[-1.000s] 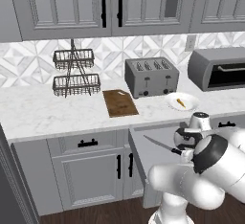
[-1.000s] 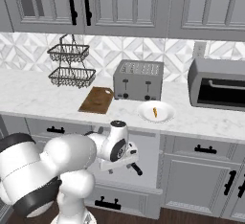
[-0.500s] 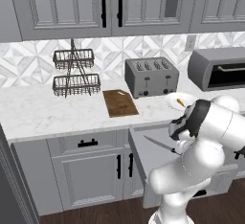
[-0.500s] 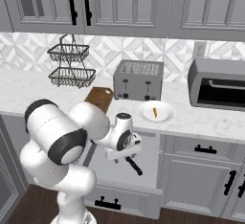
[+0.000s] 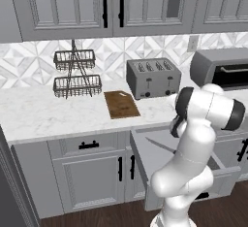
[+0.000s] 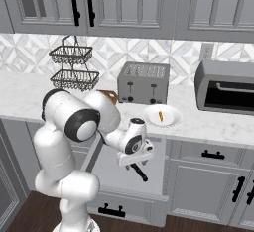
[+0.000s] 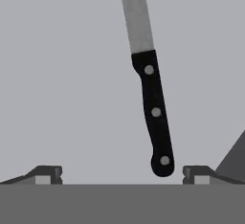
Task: Pick up the knife from the drawer and place it on the cutting board. Then place the meat from the plate to the cutting board.
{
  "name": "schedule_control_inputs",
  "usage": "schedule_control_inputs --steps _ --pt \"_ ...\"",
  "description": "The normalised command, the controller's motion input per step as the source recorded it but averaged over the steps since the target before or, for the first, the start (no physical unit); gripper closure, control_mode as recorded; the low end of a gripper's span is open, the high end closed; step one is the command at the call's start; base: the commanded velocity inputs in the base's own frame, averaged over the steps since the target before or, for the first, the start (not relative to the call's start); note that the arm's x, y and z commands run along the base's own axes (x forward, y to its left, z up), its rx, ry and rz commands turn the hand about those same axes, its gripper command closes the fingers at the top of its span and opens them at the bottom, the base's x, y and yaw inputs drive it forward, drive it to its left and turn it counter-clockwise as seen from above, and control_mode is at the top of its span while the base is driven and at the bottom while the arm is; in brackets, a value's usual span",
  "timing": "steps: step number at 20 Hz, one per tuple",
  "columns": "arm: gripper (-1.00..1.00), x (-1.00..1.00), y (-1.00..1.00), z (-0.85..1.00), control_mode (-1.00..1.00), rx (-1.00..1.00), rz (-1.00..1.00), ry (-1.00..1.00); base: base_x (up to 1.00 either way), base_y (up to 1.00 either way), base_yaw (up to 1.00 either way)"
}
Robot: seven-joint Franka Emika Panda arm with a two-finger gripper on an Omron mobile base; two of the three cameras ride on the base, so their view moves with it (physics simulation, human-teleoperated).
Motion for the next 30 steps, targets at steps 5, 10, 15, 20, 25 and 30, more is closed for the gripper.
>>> schedule_control_inputs --steps 5,10,15,20,25,30 --pt "-1.0 0.0 0.0 -0.43 -1.0 0.0 0.05 0.0 0.0 0.0 0.0" --pt "-1.0 0.17 -0.13 -0.25 -1.0 0.02 0.07 0.0 0.0 0.0 0.0" --pt "-1.0 0.29 -0.13 -0.17 -1.0 0.03 0.05 0.0 0.0 0.0 0.0" --pt "-1.0 0.25 -0.04 -0.25 -1.0 0.01 0.04 0.0 0.0 0.0 0.0" --pt "-1.0 0.05 0.0 -0.38 -1.0 0.0 0.04 0.01 0.0 0.0 0.0" --pt "1.0 -0.1 0.0 -0.44 -1.0 0.0 0.05 0.0 0.0 0.0 0.0"
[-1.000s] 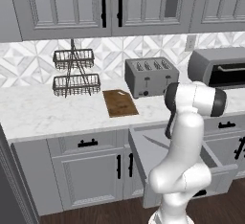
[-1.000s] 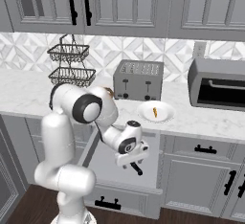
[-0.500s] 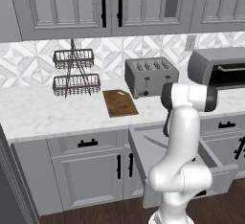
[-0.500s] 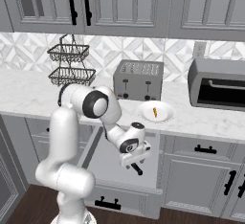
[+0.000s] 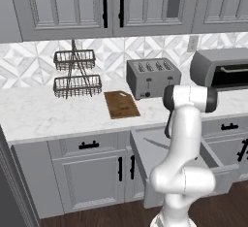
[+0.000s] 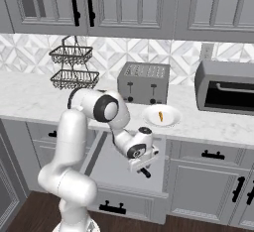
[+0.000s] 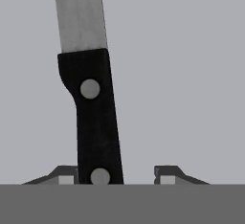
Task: Pick up the knife from the drawer and place it on the cutting board. Then place the meat from the plate to the cutting board.
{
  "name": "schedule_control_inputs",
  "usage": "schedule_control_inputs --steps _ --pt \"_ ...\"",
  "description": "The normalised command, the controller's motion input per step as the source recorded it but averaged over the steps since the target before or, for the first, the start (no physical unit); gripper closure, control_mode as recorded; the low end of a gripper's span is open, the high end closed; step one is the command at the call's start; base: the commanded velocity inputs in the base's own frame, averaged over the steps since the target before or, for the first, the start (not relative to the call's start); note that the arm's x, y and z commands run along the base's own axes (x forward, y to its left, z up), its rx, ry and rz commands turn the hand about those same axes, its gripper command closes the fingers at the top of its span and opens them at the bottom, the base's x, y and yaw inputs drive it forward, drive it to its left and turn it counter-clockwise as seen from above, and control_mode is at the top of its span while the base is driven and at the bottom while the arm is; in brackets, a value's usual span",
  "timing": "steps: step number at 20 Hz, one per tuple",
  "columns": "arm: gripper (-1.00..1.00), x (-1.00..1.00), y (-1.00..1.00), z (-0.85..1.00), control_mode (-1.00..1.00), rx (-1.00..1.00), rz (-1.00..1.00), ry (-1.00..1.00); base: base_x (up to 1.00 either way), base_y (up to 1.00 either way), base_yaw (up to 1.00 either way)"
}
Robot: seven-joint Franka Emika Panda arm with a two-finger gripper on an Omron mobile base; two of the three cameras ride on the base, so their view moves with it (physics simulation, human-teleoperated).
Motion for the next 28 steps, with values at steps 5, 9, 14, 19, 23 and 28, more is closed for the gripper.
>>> schedule_control_inputs --steps 5,9,14,19,23,28 --pt "1.0 -0.24 0.03 -0.27 -1.0 0.0 0.09 0.0 0.0 0.0 0.0" --pt "1.0 -0.5 0.18 -0.03 -1.0 0.0 0.07 -0.02 0.0 0.0 0.0" --pt "1.0 -0.64 0.24 0.33 -1.0 0.0 0.0 0.0 0.0 0.0 0.0" --pt "1.0 -0.53 0.0 0.88 -1.0 0.0 0.0 0.0 0.0 0.0 0.0" --pt "1.0 -0.49 -0.01 0.89 -1.0 0.0 0.04 0.03 0.0 0.0 0.0" --pt "1.0 -0.42 0.0 1.0 -1.0 0.0 0.11 0.02 0.0 0.0 0.0"
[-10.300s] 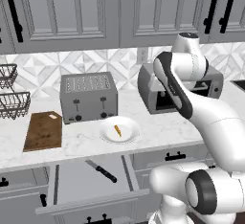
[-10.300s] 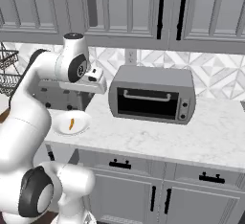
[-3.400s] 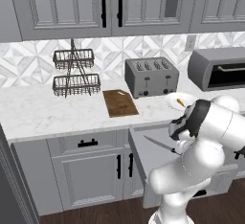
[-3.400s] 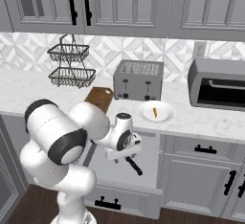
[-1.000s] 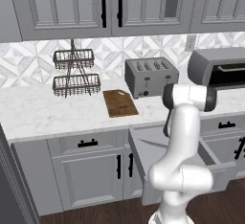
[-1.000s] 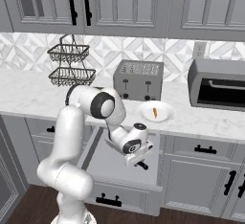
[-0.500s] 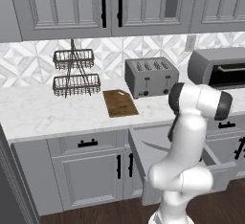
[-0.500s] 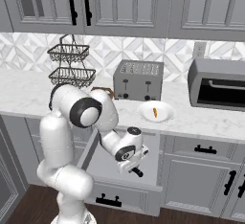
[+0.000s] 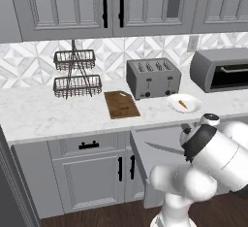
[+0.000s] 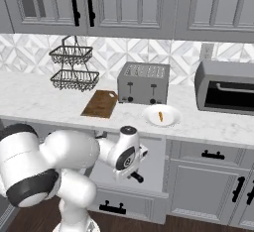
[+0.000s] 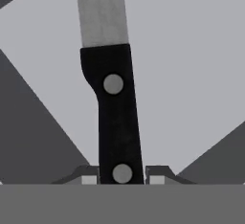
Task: Pick up the knife from the drawer and place it on the cutting board. Then place the meat from the plate to the cutting board.
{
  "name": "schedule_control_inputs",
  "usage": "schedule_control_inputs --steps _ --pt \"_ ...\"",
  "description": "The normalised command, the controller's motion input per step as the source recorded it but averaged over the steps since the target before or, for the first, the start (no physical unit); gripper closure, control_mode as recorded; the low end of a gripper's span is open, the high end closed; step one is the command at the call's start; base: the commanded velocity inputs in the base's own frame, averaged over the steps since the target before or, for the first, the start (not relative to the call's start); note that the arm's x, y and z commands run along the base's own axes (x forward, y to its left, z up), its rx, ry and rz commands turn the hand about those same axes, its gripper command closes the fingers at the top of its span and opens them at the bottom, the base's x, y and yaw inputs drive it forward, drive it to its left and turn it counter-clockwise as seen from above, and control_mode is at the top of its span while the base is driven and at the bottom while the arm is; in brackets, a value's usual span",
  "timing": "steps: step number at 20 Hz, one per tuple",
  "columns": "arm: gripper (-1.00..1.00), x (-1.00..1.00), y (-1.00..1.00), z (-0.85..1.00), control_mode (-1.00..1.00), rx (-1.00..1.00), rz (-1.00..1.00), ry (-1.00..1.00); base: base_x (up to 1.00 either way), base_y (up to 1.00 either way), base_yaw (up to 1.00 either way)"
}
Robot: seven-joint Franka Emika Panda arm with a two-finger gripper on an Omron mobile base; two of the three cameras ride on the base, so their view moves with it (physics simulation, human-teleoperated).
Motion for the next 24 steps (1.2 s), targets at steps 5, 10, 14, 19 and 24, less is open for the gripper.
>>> schedule_control_inputs --steps 5,10,14,19,24 --pt "1.0 -0.13 0.25 1.0 -1.0 0.0 0.12 0.02 0.0 0.0 0.0" --pt "1.0 0.39 0.63 0.85 -1.0 0.04 0.03 0.0 0.0 0.0 0.0" --pt "1.0 0.9 0.63 0.49 -1.0 0.04 0.0 0.0 0.0 0.0 0.0" --pt "1.0 1.0 0.54 0.15 -1.0 0.04 -0.01 0.0 0.0 0.0 0.0" --pt "1.0 1.0 0.33 0.12 -1.0 0.03 -0.01 0.0 0.0 0.0 0.0"
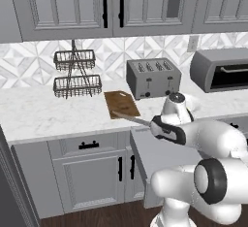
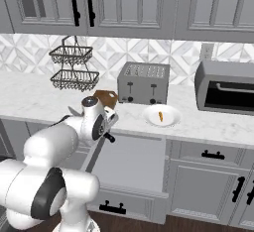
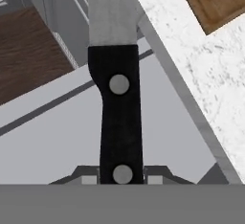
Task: Pick up the knife from the drawer and place it on the cutting board. Then place the meat from the plate to the cutting board.
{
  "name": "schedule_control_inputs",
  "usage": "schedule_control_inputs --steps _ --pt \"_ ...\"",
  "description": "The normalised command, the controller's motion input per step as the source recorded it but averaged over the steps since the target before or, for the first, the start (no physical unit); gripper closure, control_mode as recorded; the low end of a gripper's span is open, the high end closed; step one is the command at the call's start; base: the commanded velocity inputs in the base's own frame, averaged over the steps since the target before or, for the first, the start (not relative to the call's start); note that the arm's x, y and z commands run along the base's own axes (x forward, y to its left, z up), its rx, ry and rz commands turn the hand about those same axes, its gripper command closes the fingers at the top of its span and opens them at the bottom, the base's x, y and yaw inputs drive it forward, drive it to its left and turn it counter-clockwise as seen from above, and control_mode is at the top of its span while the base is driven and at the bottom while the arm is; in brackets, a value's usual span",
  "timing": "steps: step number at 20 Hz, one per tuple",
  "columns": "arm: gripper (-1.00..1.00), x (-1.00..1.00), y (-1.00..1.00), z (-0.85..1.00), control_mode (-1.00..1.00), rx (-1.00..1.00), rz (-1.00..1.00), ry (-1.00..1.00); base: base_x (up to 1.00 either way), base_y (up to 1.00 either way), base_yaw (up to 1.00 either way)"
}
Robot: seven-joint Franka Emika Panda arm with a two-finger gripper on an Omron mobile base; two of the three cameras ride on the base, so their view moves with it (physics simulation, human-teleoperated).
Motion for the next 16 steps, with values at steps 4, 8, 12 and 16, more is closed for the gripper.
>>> schedule_control_inputs --steps 4,8,12,16 --pt "1.0 0.99 0.29 0.17 -1.0 0.0 -0.07 0.04 0.0 0.0 0.0" --pt "1.0 0.82 0.52 0.04 -1.0 0.0 -0.11 0.06 0.0 0.0 0.0" --pt "1.0 0.89 0.15 0.0 -1.0 0.0 -0.06 0.11 0.0 0.0 0.0" --pt "1.0 0.86 0.0 0.0 -1.0 0.01 0.0 0.12 0.0 0.0 0.0"
